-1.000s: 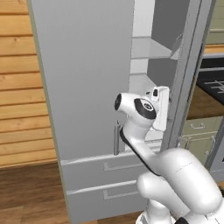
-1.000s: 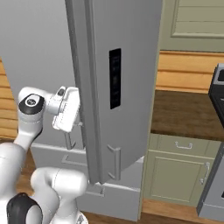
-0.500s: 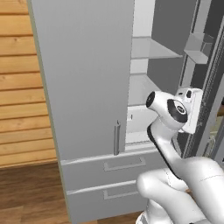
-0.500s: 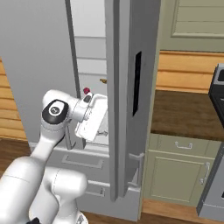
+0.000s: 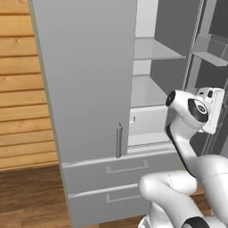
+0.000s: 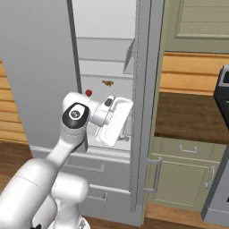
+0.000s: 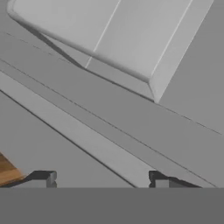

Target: Take the strawberry from the fridge and place it on top of the pancake, located on the dining counter.

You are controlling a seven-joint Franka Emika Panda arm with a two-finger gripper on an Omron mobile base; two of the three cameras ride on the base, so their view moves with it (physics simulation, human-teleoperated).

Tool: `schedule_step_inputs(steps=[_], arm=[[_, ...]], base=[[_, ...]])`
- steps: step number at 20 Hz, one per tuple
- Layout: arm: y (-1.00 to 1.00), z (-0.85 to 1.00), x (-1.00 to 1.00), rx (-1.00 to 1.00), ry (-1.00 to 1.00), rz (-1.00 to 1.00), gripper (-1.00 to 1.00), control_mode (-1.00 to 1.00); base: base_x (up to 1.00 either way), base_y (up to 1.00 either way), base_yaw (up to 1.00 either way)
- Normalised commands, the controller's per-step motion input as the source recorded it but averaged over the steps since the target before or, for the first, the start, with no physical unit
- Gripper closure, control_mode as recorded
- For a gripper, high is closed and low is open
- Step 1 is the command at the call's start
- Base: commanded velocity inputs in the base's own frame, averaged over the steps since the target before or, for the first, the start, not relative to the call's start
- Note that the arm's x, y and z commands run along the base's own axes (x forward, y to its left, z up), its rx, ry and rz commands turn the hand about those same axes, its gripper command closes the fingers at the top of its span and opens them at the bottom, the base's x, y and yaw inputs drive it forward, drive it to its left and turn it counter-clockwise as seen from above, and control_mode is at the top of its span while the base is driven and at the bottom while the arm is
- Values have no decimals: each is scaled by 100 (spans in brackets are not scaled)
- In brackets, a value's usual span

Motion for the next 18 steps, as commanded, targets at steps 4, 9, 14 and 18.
schedule_step_inputs(steps=[4, 9, 14, 18], arm=[[0, 1, -12, 2, 0, 0, -100, -100], [53, 8, -15, 8, -5, 1, -100, -100], [76, -23, 26, 53, -10, -2, -100, -100], [86, -33, 52, 69, -26, -11, -100, -100]], base=[[0, 0, 0], [0, 0, 0], [0, 0, 0], [0, 0, 0]])
